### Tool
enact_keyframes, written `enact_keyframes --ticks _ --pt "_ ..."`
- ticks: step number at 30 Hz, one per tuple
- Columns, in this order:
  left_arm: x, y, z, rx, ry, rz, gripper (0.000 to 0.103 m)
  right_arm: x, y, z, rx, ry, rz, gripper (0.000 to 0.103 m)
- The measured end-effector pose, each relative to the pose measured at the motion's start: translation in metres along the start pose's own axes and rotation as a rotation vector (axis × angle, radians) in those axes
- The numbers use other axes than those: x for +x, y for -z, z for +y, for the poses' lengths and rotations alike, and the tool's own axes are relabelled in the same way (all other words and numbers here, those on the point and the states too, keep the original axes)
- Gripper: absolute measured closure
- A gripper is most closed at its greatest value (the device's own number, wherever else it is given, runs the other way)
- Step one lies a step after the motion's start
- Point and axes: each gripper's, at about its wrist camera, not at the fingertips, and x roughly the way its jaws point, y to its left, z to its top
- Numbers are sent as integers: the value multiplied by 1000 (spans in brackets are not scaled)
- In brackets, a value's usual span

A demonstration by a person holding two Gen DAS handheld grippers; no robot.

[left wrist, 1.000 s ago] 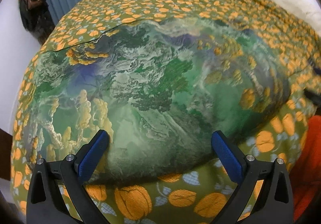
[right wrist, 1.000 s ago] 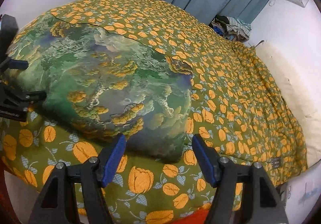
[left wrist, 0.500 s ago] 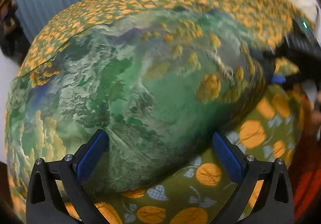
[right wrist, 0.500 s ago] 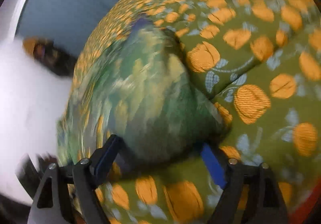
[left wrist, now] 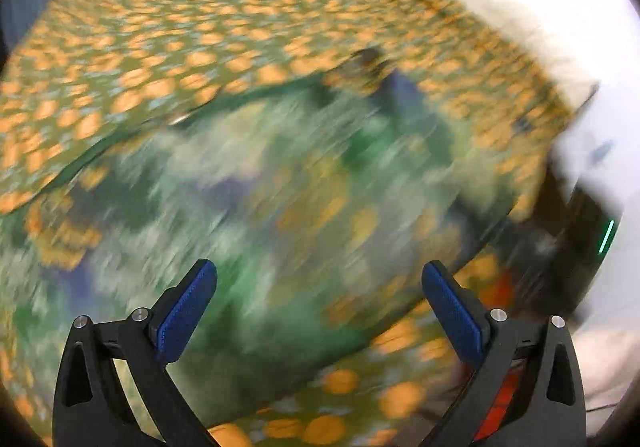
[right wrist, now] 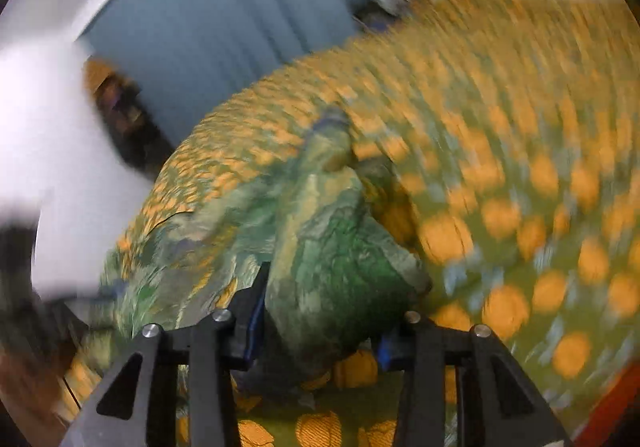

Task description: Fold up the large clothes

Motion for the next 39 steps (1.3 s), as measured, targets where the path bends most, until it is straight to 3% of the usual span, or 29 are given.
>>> enact_keyframes --ticks 4,7,9,14,16,17,18,20,22,26,29,33,39 --pt "-9 -52 -34 68 116 54 1 -16 -7 58 -228 2 -75 61" --pt "-3 -70 -57 122 131 143 1 -25 0 104 -403 2 -110 61" --pt "3 -74 -65 155 60 196 1 -27 6 129 -506 -5 -126 62" --pt "27 -58 -61 217 -225 284 2 -33 27 176 -700 -37 -176 67" --pt "35 -55 -52 209 -274 298 16 -34 36 186 -753 -47 -198 68" --pt "39 -53 -45 195 -295 303 49 -33 39 187 -766 -49 -204 68" --pt "43 -53 -37 158 -287 317 58 -32 40 188 -765 -48 -203 68" --pt "43 -52 -22 111 -249 309 65 -32 38 186 -738 -69 -177 68" --pt "30 -48 -10 69 -220 283 67 -35 35 181 -706 -115 -156 68" --pt "-12 -39 26 14 -173 233 67 -49 17 159 -530 -284 -19 67" --pt "-57 -12 71 -55 -151 181 67 -50 -1 137 -409 -303 26 62" --pt "-99 28 135 -173 -123 126 66 -28 -25 134 -413 -260 76 62" --pt "-127 81 205 -293 -97 65 63 28 -47 196 -481 -340 188 62"
